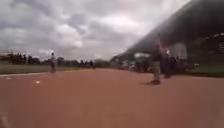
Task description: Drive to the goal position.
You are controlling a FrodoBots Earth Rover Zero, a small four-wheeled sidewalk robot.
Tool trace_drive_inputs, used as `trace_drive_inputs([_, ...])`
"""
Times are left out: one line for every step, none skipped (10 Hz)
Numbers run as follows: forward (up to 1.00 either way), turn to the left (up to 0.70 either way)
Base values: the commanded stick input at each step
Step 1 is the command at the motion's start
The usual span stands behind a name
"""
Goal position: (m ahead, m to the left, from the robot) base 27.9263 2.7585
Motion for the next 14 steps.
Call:
trace_drive_inputs([0.70, 0.00])
trace_drive_inputs([0.70, 0.00])
trace_drive_inputs([0.70, 0.00])
trace_drive_inputs([0.70, 0.00])
trace_drive_inputs([0.70, 0.00])
trace_drive_inputs([0.70, 0.00])
trace_drive_inputs([0.70, 0.00])
trace_drive_inputs([0.70, 0.00])
trace_drive_inputs([0.70, 0.00])
trace_drive_inputs([0.70, 0.00])
trace_drive_inputs([0.70, 0.00])
trace_drive_inputs([0.70, 0.00])
trace_drive_inputs([0.70, 0.00])
trace_drive_inputs([0.70, 0.00])
